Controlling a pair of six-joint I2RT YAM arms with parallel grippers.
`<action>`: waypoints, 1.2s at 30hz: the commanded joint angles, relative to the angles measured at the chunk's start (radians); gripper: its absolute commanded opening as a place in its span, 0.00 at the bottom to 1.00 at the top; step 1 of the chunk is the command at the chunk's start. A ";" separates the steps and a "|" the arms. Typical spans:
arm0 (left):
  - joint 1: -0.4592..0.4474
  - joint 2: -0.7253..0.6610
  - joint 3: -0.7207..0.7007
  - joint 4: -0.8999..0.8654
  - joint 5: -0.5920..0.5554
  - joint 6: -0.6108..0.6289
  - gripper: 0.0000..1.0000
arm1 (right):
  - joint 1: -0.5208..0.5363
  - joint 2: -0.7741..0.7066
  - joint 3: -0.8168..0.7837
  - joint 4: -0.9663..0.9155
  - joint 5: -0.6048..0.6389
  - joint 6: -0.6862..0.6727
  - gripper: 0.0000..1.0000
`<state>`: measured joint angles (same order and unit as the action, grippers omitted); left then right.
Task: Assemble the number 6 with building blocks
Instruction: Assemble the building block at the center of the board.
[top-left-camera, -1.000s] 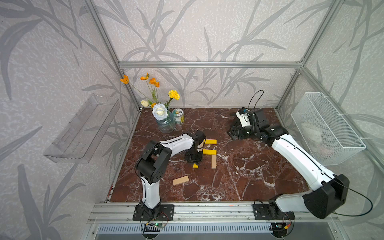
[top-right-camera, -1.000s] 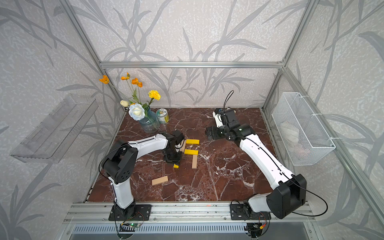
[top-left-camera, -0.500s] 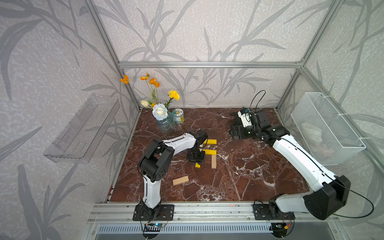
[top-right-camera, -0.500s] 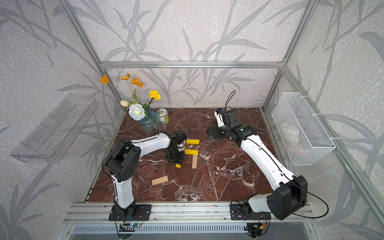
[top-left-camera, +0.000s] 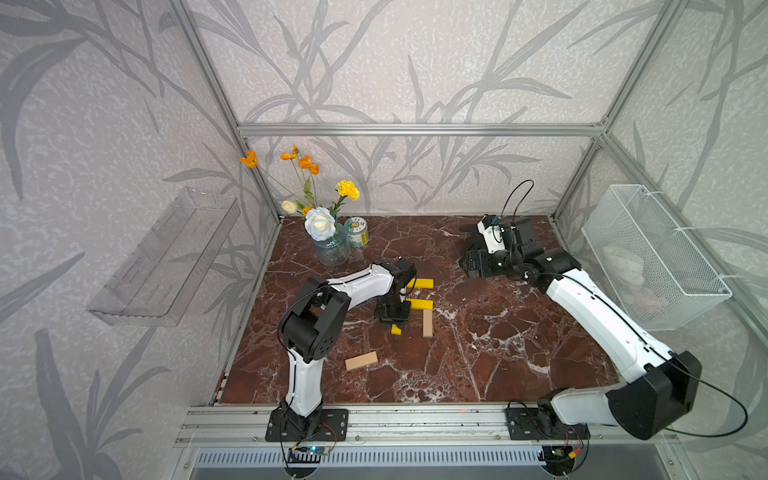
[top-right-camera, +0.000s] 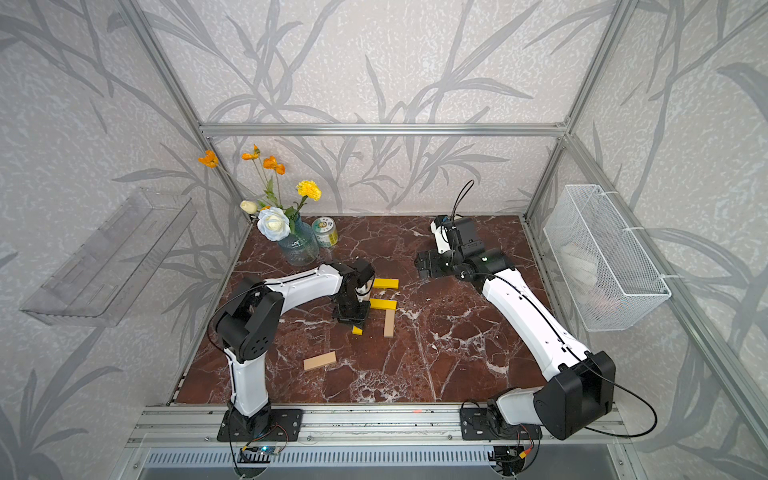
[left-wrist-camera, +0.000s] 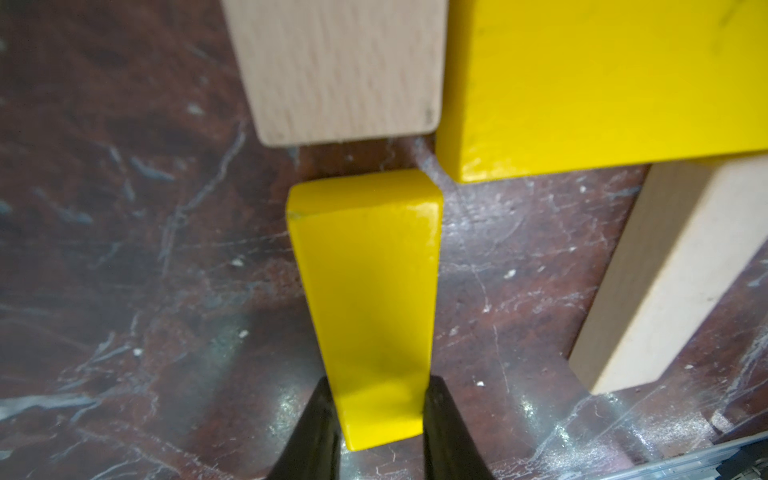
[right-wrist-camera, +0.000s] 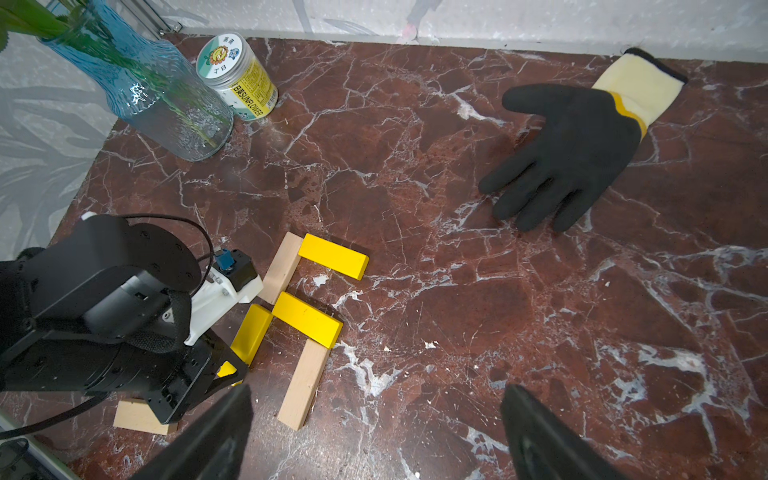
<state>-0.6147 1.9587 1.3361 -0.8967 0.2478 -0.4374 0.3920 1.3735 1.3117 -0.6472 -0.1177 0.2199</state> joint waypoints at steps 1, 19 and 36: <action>-0.007 0.050 0.011 0.013 -0.038 0.005 0.27 | -0.007 -0.021 -0.009 0.019 -0.011 0.007 0.94; -0.007 0.059 0.015 -0.002 -0.063 0.011 0.34 | -0.016 -0.027 -0.025 0.034 -0.021 0.012 0.94; -0.007 0.012 -0.004 0.008 -0.078 -0.009 0.59 | -0.016 -0.045 -0.045 0.052 -0.031 0.021 0.94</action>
<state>-0.6228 1.9774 1.3567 -0.9012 0.1921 -0.4416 0.3794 1.3571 1.2758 -0.6224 -0.1368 0.2359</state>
